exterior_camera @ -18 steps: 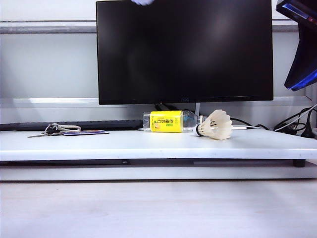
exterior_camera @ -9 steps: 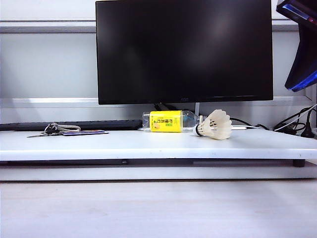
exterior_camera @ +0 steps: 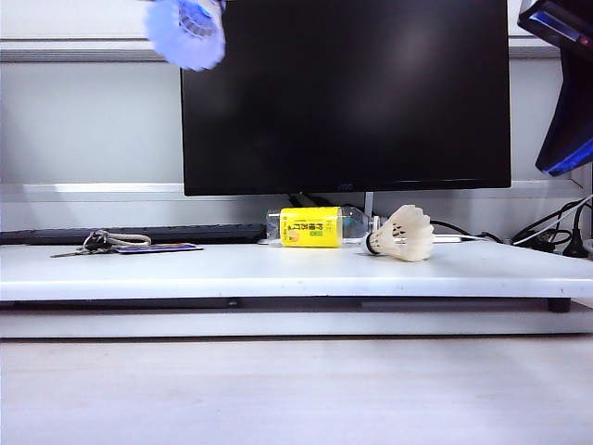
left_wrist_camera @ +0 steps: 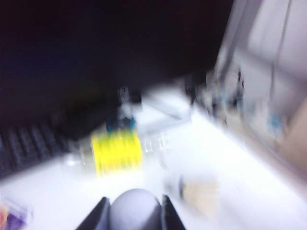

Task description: Stack the badminton balls on the table vertically.

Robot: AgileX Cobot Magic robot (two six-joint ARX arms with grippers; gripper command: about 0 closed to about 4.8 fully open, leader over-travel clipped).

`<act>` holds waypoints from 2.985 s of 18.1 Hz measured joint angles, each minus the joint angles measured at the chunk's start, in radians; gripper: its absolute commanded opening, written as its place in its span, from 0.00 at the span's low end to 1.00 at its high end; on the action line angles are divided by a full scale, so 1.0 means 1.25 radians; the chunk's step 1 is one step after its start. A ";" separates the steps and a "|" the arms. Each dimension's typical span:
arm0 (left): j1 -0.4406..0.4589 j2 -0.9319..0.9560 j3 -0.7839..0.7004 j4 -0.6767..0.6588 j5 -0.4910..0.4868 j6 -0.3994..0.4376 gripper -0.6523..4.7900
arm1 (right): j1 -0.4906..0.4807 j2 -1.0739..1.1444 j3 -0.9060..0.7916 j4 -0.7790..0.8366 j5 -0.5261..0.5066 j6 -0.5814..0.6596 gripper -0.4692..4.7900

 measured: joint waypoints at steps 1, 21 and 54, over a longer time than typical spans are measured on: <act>0.002 -0.001 -0.056 0.104 -0.004 -0.009 0.32 | 0.000 0.000 0.000 0.000 0.000 0.000 0.19; 0.002 0.396 -0.283 0.790 -0.106 0.061 0.34 | 0.000 0.000 -0.019 0.031 0.000 -0.002 0.19; -0.023 0.545 -0.204 0.840 -0.123 0.117 0.42 | 0.000 0.006 -0.019 0.037 0.000 -0.009 0.19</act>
